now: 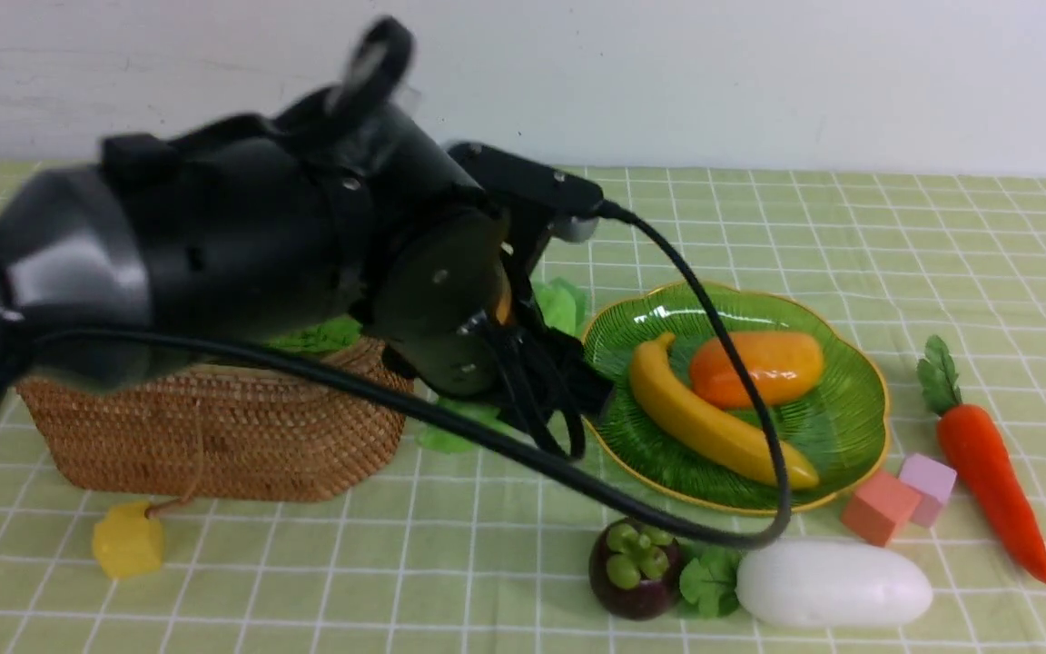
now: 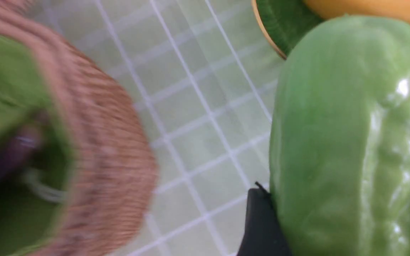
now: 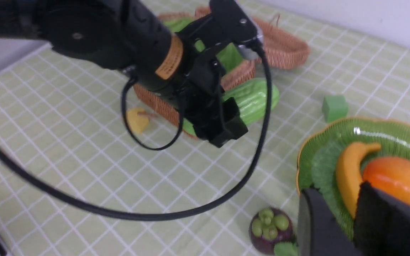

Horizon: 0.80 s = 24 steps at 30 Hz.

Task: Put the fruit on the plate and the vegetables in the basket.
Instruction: Take a chayote with your left arm and place it on the basket on the left.

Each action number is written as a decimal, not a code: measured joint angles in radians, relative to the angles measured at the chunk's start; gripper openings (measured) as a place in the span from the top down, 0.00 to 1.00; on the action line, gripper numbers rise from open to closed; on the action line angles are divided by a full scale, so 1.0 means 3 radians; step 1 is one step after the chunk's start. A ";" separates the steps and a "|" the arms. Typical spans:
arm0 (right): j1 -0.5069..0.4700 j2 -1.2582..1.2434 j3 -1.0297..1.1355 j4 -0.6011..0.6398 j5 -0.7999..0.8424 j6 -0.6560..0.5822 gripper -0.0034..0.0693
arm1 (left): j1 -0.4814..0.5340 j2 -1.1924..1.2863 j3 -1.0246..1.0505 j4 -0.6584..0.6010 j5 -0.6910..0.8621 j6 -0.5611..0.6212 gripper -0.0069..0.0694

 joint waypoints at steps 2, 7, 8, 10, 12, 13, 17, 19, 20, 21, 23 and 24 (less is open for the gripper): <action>0.0000 0.0000 0.0000 0.0075 -0.0146 -0.0093 0.71 | 0.0000 -0.0169 0.0000 0.0125 0.0071 0.0044 0.33; 0.0000 0.0000 0.0000 0.0296 -0.0438 -0.0337 0.71 | 0.0000 -0.0537 0.0000 0.0384 0.0177 0.0117 0.33; 0.0000 0.0000 0.0000 0.0382 -0.0507 -0.0398 0.71 | 0.0000 -0.0642 0.0000 0.0437 0.0226 0.0160 0.33; 0.0000 0.0000 0.0000 0.0455 -0.0549 -0.0455 0.71 | 0.0000 -0.0711 0.0000 0.0498 0.0312 0.0243 0.33; 0.0000 0.0000 0.0000 0.0479 -0.0557 -0.0478 0.71 | 0.0000 -0.0745 0.0000 0.0544 0.0389 0.0290 0.33; 0.0000 0.0000 0.0000 0.0501 -0.0560 -0.0500 0.71 | 0.0000 -0.0782 0.0011 0.0594 0.0441 0.0366 0.33; 0.0000 0.0000 0.0000 0.0510 -0.0549 -0.0512 0.71 | 0.0013 -0.0879 0.0089 0.0768 0.0516 0.0633 0.33; 0.0000 0.0000 0.0000 0.0524 -0.0538 -0.0512 0.71 | 0.0113 -0.0917 0.0102 0.0789 0.0476 0.0710 0.33; 0.0000 0.0000 0.0000 0.0547 -0.0538 -0.0512 0.71 | 0.0196 -0.0932 0.0102 0.0789 0.0440 0.0742 0.33; 0.0000 0.0000 0.0000 0.0571 -0.0538 -0.0512 0.71 | 0.0307 -0.0940 0.0102 0.0789 0.0395 0.0799 0.33; 0.0000 0.0000 0.0000 0.0609 -0.0538 -0.0512 0.70 | 0.0574 -0.0947 0.0102 0.0730 0.0281 0.1041 0.33; 0.0000 0.0000 0.0000 0.0609 -0.0535 -0.0512 0.70 | 0.0574 -0.0947 0.0102 0.0714 0.0268 0.1041 0.33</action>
